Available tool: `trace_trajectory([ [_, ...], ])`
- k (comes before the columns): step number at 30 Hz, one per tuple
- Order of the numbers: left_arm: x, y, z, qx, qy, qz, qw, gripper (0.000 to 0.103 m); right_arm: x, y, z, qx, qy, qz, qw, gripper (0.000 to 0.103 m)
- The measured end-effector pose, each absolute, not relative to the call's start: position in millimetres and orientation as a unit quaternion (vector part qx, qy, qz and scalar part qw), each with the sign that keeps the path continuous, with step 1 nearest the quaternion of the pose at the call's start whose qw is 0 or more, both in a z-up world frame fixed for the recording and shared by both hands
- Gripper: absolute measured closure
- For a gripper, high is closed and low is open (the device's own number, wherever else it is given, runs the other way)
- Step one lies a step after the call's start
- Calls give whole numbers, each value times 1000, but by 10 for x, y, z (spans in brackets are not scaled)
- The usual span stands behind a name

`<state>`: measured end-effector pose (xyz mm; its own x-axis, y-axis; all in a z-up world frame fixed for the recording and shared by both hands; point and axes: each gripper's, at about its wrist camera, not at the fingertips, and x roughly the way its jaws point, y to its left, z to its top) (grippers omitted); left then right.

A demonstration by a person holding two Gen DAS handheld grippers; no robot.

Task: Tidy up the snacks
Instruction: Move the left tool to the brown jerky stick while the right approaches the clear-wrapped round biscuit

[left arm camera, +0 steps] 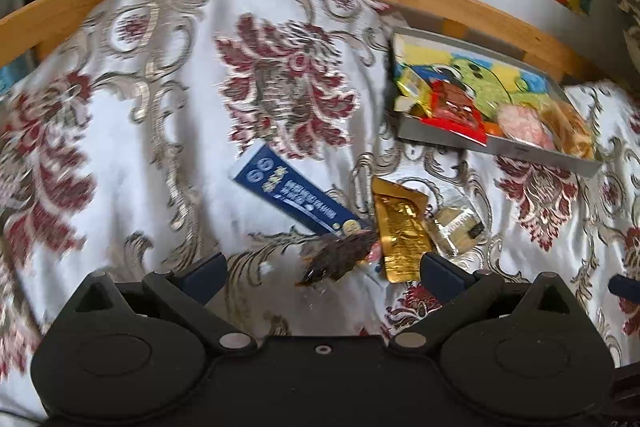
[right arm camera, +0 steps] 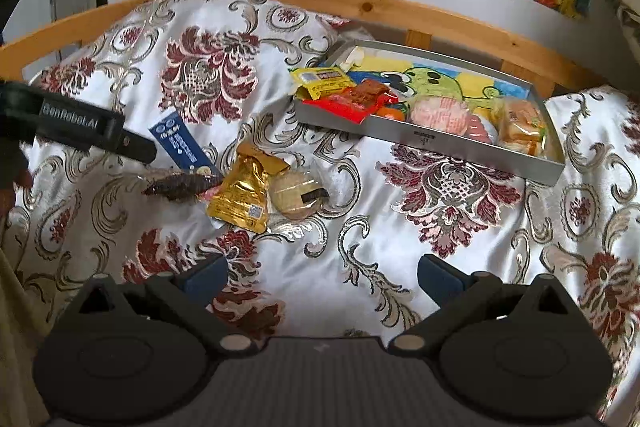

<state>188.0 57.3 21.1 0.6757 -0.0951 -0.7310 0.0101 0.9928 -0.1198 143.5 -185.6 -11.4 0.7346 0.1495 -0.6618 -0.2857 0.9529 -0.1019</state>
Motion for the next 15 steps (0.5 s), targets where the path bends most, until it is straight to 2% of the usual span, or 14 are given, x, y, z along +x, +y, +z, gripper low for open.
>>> trace_trajectory([
  [7,2176,540,177,16,403,-85,911,1,1688,-1895,-175,-131,340,155,918,0],
  [15,2314,524,26,47,417,-132,898,1,2012,-1870,-317,-196,302,236,903,0],
])
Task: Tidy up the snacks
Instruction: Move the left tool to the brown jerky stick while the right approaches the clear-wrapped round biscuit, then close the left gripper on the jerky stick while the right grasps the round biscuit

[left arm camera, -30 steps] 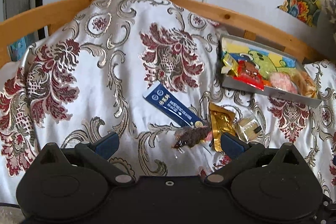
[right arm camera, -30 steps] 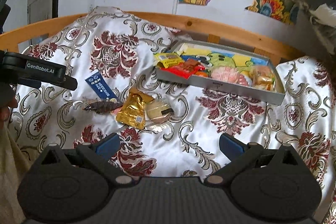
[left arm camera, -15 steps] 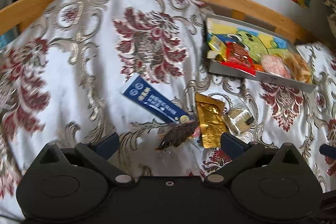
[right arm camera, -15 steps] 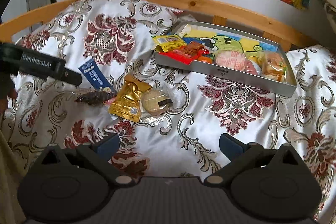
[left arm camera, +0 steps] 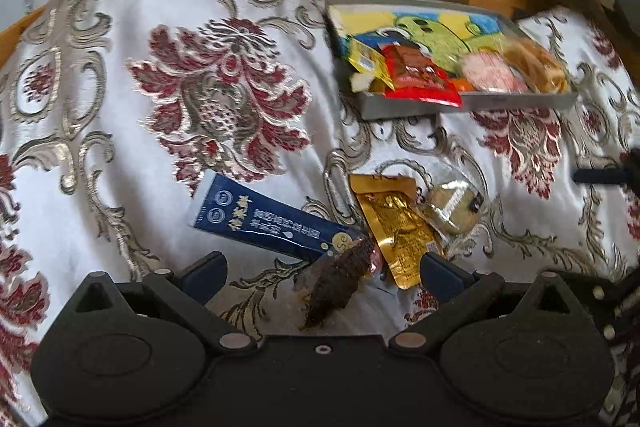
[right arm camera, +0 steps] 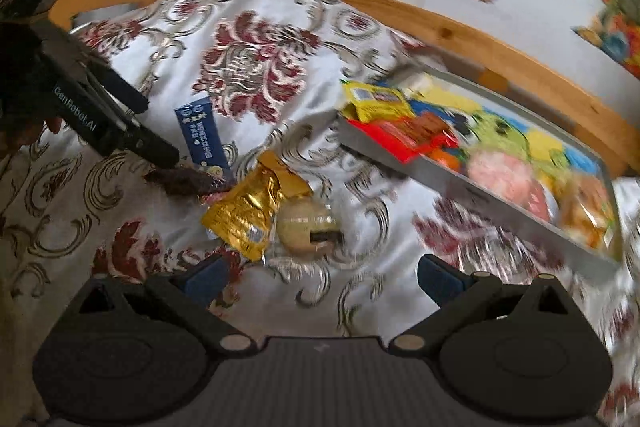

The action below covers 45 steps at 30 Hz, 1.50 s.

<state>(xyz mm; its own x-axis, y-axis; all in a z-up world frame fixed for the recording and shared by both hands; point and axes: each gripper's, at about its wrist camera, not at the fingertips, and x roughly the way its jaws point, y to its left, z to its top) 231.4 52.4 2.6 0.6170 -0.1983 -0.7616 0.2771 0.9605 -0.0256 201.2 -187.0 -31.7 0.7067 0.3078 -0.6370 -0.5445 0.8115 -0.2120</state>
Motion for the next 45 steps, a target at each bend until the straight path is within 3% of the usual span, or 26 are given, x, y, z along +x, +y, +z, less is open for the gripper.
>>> trace_trajectory([
  [11,2588,380,-358,152,446,-160,867,1,2435,-1819,-619,-231,291,283,884,0],
  [17,2660,381,-447,144,464,-172,857,3,2592,-1689,-756,-237,285,278,886,5],
  [26,2605,270,-505,164,463,-203,847,20,2550,-1536,-854,-250,289,302,873,19],
  [35,2594,257,-517,166,468,-219,840,47,2485,-1521,-874,-245,302,309,868,27],
  [45,2539,234,-513,178,465,-221,839,53,2361,-1454,-912,-251,304,293,871,28],
])
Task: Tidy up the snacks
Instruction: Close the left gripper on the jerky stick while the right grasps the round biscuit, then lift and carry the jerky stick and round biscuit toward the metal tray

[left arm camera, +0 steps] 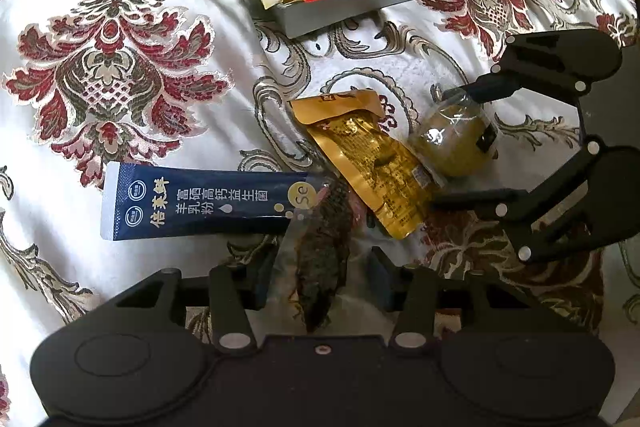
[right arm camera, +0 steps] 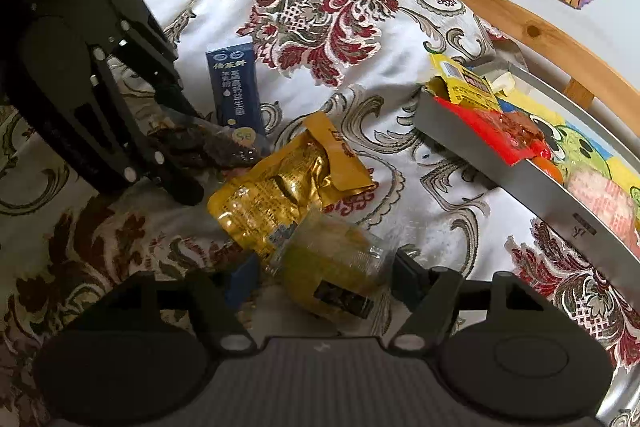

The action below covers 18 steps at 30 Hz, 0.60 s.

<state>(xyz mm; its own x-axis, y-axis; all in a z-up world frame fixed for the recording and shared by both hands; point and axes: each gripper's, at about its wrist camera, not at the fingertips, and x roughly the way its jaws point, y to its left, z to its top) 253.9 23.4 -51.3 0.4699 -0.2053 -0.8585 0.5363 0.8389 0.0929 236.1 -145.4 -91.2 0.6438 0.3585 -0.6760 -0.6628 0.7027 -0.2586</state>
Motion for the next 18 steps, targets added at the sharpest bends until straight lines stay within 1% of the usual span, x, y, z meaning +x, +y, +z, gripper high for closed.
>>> trace_trajectory([
  [6,2495,193,-518,198,455,-219,840,55,2257,-1408,-925,-265,299,286,871,30],
  [13,2361,41,-594,277,425,-219,833,56,2054,-1311,-947,-335,268,274,861,28],
  [15,2364,41,-592,278,422,-218,835,56,2012,-1309,-924,-336,266,267,863,30],
  [18,2316,15,-581,291,411,-214,837,57,1957,-1289,-904,-353,257,251,864,31],
])
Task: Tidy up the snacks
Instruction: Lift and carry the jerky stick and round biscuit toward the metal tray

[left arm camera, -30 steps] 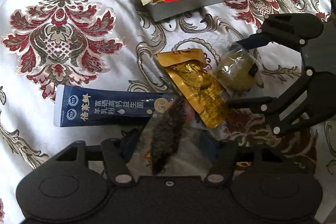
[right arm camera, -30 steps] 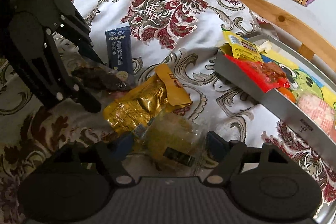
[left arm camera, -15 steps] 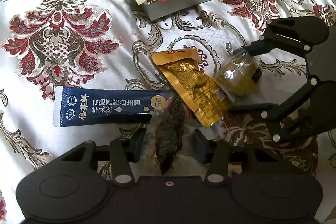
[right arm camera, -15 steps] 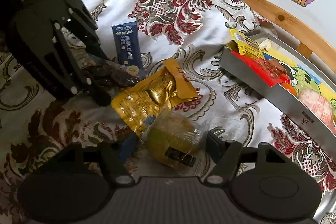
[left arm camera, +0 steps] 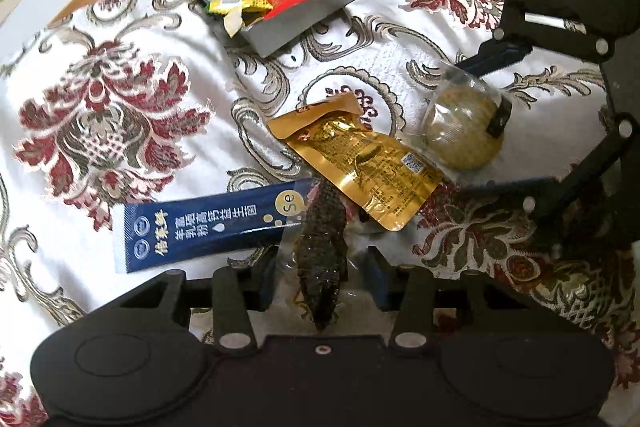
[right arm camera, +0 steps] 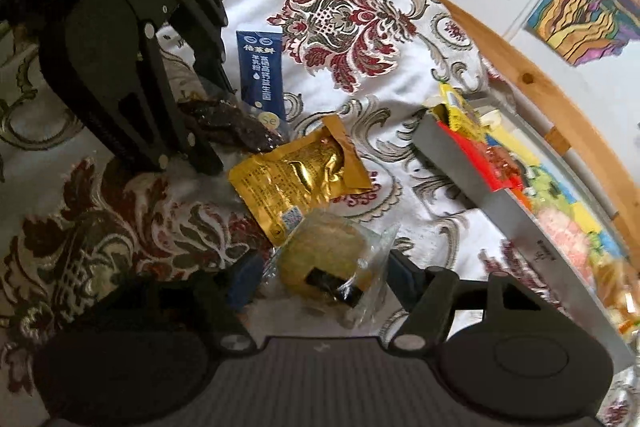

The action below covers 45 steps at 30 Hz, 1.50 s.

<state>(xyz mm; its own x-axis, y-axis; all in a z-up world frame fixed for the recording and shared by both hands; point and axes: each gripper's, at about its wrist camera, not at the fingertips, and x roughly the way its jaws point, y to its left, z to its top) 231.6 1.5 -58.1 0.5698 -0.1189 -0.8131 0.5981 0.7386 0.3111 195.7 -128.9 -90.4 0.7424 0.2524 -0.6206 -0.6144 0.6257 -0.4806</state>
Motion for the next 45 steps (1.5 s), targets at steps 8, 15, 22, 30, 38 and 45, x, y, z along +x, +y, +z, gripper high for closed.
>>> trace_trajectory([
  [8,2110,-129,-584,371,355,-206,833,57,1789,-1154,-965,-420,218,229,850,33],
  [15,2107,-73,-515,362,338,-184,849,57,1701,-1083,-1024,-474,172,218,836,33],
  [22,2131,-16,-394,346,306,-152,874,57,1711,-1104,-1023,-484,149,199,839,33],
  [30,2082,-67,-237,328,252,-144,899,57,1702,-1126,-903,-494,111,181,843,33],
  [38,2252,-22,-55,259,227,-118,931,57,1885,-1257,-662,-476,86,145,863,33],
  [45,2570,-171,203,184,194,-100,958,57,2128,-1481,-446,-435,78,101,892,33],
])
